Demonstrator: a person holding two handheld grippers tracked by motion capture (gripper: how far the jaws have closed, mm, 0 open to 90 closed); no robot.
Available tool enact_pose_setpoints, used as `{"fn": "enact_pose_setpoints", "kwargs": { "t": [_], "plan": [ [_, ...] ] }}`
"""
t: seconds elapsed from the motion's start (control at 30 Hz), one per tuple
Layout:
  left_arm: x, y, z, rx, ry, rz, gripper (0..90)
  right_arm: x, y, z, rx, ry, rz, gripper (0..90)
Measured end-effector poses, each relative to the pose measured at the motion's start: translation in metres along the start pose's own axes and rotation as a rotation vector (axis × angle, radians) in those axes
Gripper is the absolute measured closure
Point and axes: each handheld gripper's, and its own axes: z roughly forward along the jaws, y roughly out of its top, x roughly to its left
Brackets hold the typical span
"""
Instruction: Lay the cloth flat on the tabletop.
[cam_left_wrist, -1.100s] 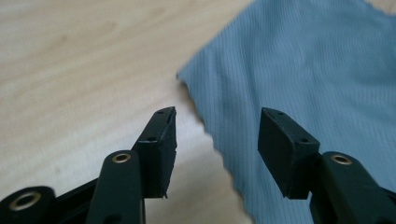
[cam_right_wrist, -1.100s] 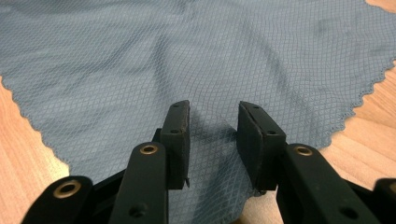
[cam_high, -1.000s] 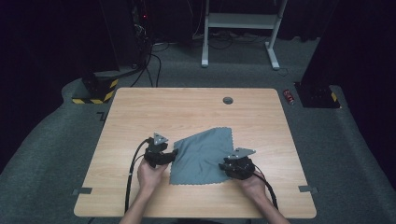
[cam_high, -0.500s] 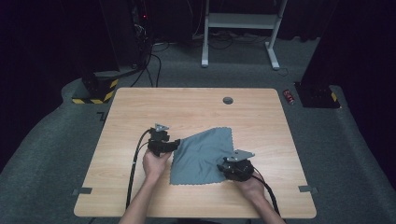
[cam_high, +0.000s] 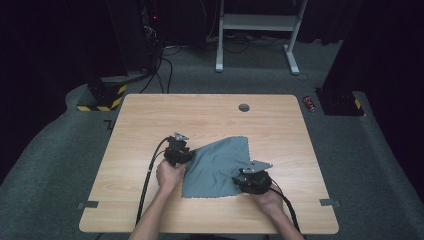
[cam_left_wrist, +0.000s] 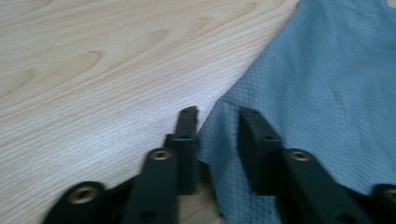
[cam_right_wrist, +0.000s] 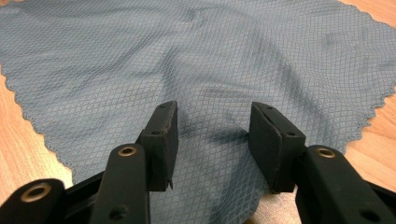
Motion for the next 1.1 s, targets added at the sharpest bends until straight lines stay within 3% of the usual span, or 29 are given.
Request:
{"fn": "enact_pose_setpoints", "kwargs": {
  "t": [0.13, 0.3, 0.43, 0.57, 0.67, 0.8, 0.97, 1.03, 1.1],
  "plan": [
    [0.003, 0.0, -0.004, -0.006, -0.026, -0.005, 86.9, 0.0, 0.0, 0.0, 0.0, 0.0, 0.0, 52.2],
    [-0.002, 0.003, -0.017, -0.064, -0.064, 0.011, 88.6, 0.0, 0.0, 0.0, 0.0, 0.0, 0.0, 52.2],
    [-0.009, 0.003, -0.023, -0.07, -0.086, 0.046, 88.7, 0.0, 0.0, 0.0, 0.0, 0.001, -0.001, 51.9],
    [-0.029, 0.002, -0.028, -0.059, -0.138, 0.127, 88.7, 0.0, 0.0, 0.0, 0.002, 0.0, 0.001, 51.9],
    [-0.05, -0.003, -0.025, -0.007, -0.187, 0.205, 88.6, 0.0, 0.0, 0.0, 0.0, 0.0, -0.002, 51.9],
    [-0.074, -0.01, -0.015, 0.055, -0.253, 0.25, 86.7, 0.0, 0.0, 0.0, 0.002, 0.0, -0.001, 51.9],
    [-0.086, -0.01, -0.011, 0.064, -0.278, 0.265, 80.2, 0.0, 0.0, 0.0, 0.002, 0.002, -0.002, 51.5],
    [-0.083, -0.007, -0.017, 0.026, -0.267, 0.25, 75.7, 0.0, 0.0, 0.0, 0.002, 0.002, -0.002, 51.4],
    [-0.074, -0.003, -0.026, -0.018, -0.254, 0.204, 72.3, 0.0, 0.0, 0.0, 0.001, 0.002, -0.002, 51.4]
  ]
}}
